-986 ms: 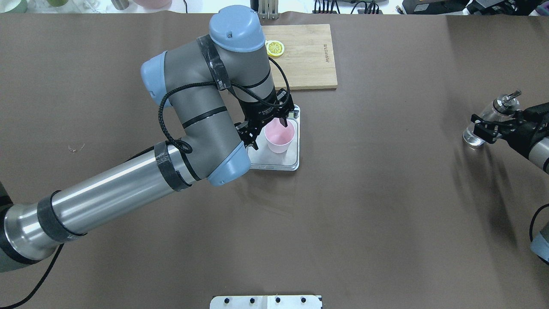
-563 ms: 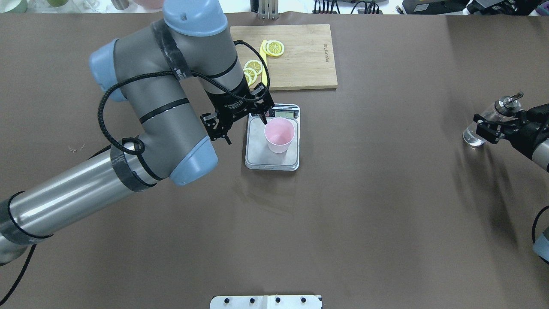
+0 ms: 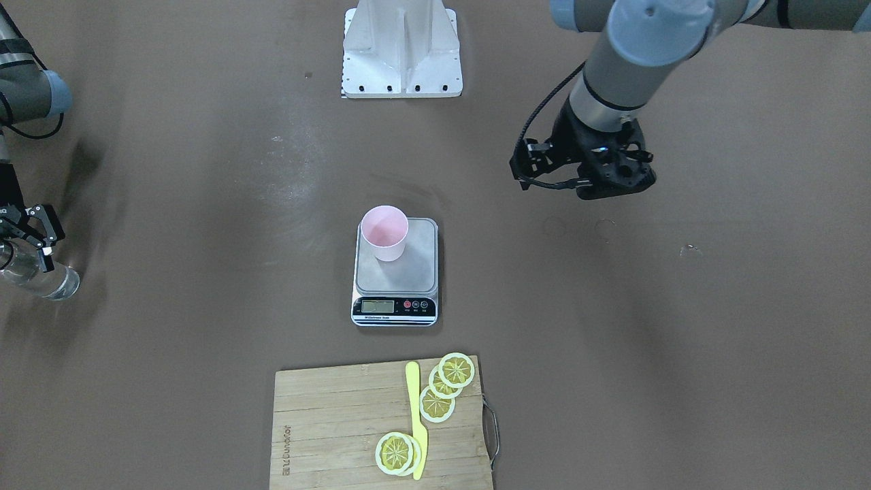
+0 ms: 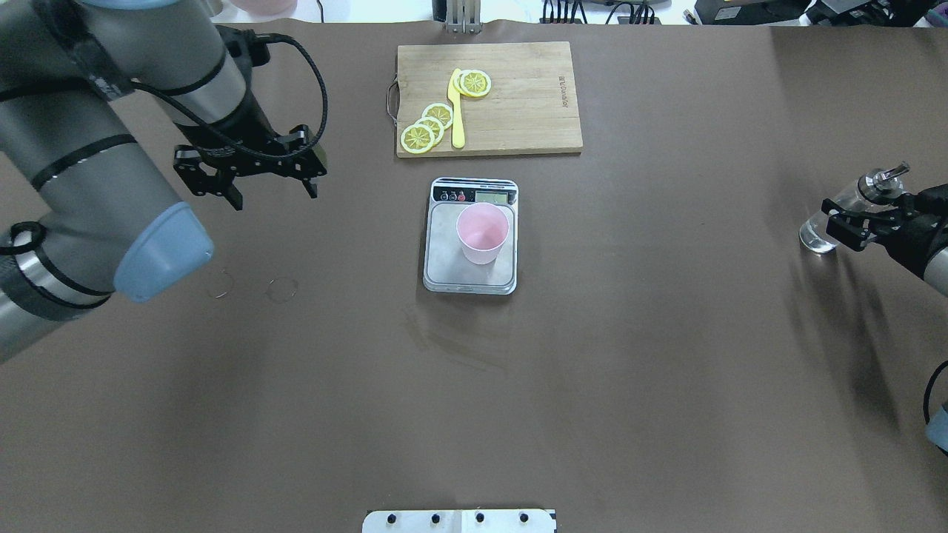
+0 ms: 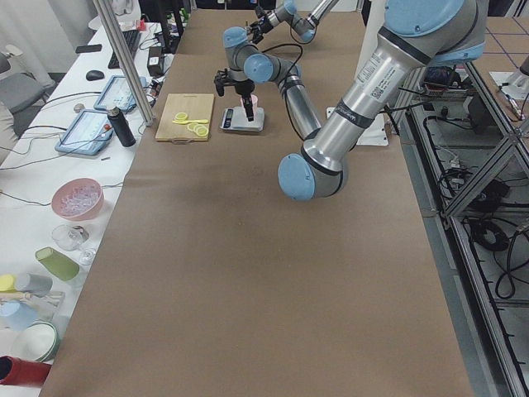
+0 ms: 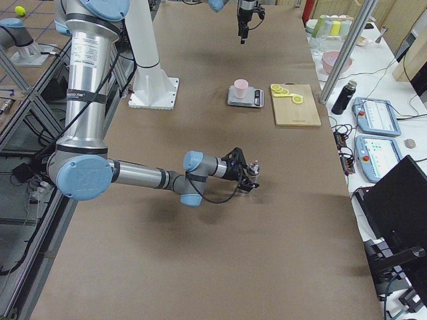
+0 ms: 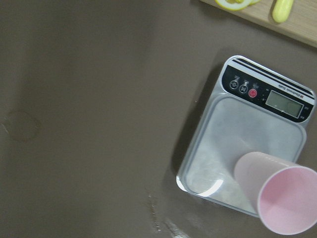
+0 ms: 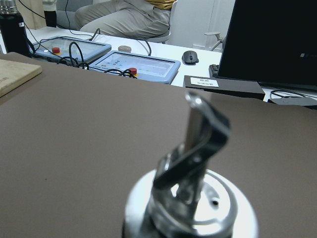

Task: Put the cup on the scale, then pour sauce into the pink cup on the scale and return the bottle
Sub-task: 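Release the pink cup on the scale and withdraw the left arm, then grasp the glass sauce bottle with the right gripper and lift it, then carry the bottle with the right gripper over the pink cup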

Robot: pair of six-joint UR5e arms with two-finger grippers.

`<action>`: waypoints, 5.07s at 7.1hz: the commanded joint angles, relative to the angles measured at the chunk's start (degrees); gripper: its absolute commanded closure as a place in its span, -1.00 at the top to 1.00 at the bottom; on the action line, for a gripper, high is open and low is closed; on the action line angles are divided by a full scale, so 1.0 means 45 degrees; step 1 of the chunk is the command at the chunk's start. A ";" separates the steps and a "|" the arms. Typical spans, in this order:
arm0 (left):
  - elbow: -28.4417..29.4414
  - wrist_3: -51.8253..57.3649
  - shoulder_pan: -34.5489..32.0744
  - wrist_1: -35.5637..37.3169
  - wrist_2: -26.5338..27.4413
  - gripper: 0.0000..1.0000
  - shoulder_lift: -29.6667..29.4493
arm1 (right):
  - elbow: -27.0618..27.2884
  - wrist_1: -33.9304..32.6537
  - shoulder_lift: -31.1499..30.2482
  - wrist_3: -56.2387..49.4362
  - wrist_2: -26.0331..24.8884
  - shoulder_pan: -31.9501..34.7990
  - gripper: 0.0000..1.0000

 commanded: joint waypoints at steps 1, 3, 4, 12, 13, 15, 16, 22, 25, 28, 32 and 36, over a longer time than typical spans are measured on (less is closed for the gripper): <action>-0.0470 0.2502 -0.1559 0.0187 -0.0020 0.93 0.1373 | -0.0025 0.0035 -0.0009 0.0027 -0.0001 -0.0073 1.00; -0.0433 0.5793 -0.3196 0.0188 -0.0118 0.93 0.2798 | -0.0006 0.0035 0.0011 0.0046 -0.0001 -0.0112 0.96; -0.0433 0.6914 -0.3786 0.0168 -0.0099 0.93 0.3521 | 0.0013 0.0035 0.0011 0.0085 -0.0001 -0.0190 0.95; 0.0738 1.2432 -0.7873 -0.1094 -0.0939 0.93 0.7662 | 0.0149 0.0523 -0.0478 0.0185 0.0057 -0.0425 -1.00; 0.1145 1.2394 -0.7874 -0.2494 -0.0996 0.94 0.8365 | 0.0653 0.0291 -0.0478 0.0145 0.0271 -0.0367 -1.00; 0.1441 1.2394 -0.7874 -0.4066 -0.1017 0.95 0.9481 | 0.3220 -0.2698 -0.0497 -0.0845 0.1593 0.0973 -1.00; 0.1674 1.2394 -0.7874 -0.4089 -0.1017 0.96 0.9485 | 0.4744 -0.4923 -0.0323 -0.1200 0.1678 0.1039 -1.00; 0.2555 1.3303 -0.7913 -0.3954 -0.1310 0.96 0.9271 | 0.5248 -1.1361 0.4203 -0.1437 0.0415 0.1062 -1.00; 0.2847 1.3527 -0.8264 -0.4089 -0.1348 0.96 0.9174 | 0.5986 -1.5694 0.6140 -0.2178 -0.1984 -0.0476 -1.00; 0.2634 1.3390 -0.8673 -0.4090 -0.1427 0.97 0.8958 | 0.6361 -1.9171 0.7408 -0.4125 -0.4289 -0.2410 -1.00; 0.2769 1.3526 -0.8909 -0.4090 -0.1407 0.97 0.8958 | 0.5504 -2.0921 0.8370 -0.5206 -0.6169 -0.4152 -1.00; 0.3255 1.3371 -0.8909 -0.4496 -0.1388 0.97 0.8764 | 0.4450 -2.1937 0.8956 -0.6279 -0.7771 -0.5208 -1.00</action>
